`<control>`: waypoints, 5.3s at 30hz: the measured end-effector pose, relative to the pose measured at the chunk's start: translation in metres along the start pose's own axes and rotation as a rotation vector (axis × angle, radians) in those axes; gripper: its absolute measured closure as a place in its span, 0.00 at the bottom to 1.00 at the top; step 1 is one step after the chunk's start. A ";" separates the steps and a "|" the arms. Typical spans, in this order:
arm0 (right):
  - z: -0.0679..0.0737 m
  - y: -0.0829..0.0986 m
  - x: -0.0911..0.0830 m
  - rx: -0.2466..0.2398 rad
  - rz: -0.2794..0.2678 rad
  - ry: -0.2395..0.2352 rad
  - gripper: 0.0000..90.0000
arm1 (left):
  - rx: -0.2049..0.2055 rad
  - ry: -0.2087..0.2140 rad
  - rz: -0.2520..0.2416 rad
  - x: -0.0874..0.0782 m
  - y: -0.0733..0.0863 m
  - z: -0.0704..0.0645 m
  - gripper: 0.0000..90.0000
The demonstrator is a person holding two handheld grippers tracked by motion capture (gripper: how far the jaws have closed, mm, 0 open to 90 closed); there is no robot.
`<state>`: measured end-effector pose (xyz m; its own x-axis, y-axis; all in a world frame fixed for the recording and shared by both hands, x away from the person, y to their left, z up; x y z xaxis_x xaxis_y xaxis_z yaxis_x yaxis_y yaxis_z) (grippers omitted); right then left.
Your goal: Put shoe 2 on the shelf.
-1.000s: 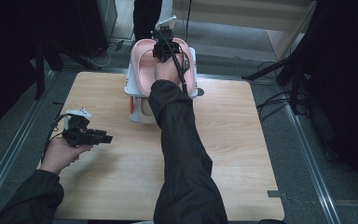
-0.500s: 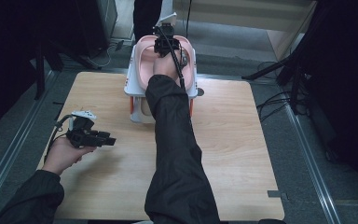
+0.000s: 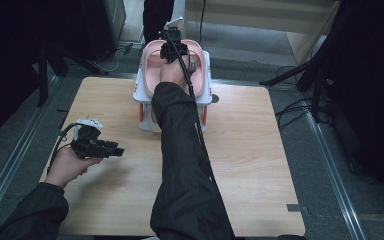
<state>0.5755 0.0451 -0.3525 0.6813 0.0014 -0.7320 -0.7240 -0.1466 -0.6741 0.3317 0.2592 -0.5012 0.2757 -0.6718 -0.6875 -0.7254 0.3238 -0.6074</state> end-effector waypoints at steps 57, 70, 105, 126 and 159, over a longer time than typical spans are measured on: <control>-0.066 0.081 -0.106 -0.426 -0.152 -0.619 0.46 | -0.006 -0.041 0.013 -0.001 0.002 0.004 0.56; -0.070 0.126 -0.125 -0.483 -0.164 -0.740 0.47 | -0.003 -0.052 0.022 0.003 0.002 0.002 0.55; -0.116 0.256 -0.113 -0.514 -0.168 -0.739 0.43 | 0.005 -0.036 0.023 0.005 0.007 -0.008 0.51; -0.149 0.297 -0.084 -0.420 -0.121 -0.698 0.41 | 0.032 -0.029 0.035 0.006 0.011 -0.018 0.45; -0.144 0.306 -0.055 -0.394 -0.025 -0.639 0.27 | 0.075 -0.017 0.080 0.017 0.011 -0.028 0.42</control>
<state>0.3322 -0.1428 -0.5042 0.4148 0.5656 -0.7128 -0.5351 -0.4819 -0.6938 0.3111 0.2328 -0.5086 0.2302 -0.6308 -0.7410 -0.6966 0.4249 -0.5781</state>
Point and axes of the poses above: each handheld gripper's, and its own axes: x roughly forward along the jaws, y roughly out of its underside, z roughly to its left, the point moved 2 cm from there along x, roughly forward along the jaws, and after that the axes turned 5 degrees about y, right-handed, at the moved point
